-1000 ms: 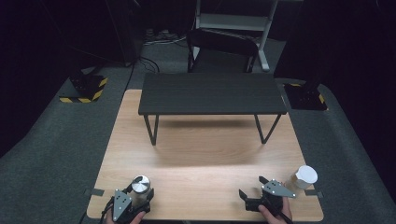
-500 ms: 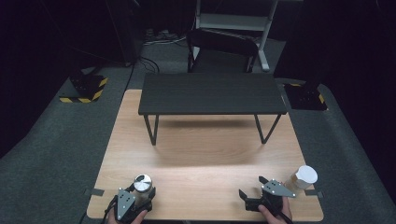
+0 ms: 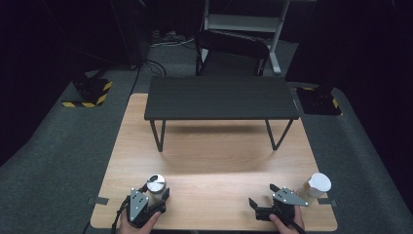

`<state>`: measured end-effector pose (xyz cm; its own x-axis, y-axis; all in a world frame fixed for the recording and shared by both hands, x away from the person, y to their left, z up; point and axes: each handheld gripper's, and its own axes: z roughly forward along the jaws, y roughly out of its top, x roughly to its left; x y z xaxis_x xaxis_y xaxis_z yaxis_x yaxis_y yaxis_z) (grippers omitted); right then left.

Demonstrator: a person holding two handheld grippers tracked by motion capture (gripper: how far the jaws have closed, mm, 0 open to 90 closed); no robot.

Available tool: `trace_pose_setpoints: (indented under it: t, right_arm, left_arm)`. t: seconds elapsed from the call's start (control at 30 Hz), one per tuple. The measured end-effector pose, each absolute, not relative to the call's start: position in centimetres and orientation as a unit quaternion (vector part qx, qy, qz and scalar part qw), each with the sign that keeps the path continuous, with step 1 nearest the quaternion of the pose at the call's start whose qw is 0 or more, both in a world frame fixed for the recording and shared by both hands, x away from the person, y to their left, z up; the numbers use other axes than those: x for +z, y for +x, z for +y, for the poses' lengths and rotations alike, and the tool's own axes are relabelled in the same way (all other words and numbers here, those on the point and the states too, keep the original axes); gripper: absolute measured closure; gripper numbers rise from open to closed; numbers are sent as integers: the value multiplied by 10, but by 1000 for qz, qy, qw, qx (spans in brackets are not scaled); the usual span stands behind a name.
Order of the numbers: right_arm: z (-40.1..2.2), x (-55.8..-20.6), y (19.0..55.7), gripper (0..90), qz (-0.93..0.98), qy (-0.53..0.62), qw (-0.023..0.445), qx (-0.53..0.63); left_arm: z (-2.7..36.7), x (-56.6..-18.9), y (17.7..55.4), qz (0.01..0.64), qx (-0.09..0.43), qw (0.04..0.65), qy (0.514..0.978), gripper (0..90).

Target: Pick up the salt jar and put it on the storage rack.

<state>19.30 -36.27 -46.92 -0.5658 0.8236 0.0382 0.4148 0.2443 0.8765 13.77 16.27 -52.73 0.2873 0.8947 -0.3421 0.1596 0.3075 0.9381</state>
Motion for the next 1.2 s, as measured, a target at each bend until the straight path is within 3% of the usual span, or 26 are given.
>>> trace_pose_setpoints:
  t: [0.57,1.2]
  right_arm:
    - [-364,-470,193,5,754,411,222,461]
    - [-364,-470,193,5,754,410,223,462]
  left_arm:
    - [127,-520,186,523,287,636,490,310]
    - [115,-470,215,500,302,656,477,311]
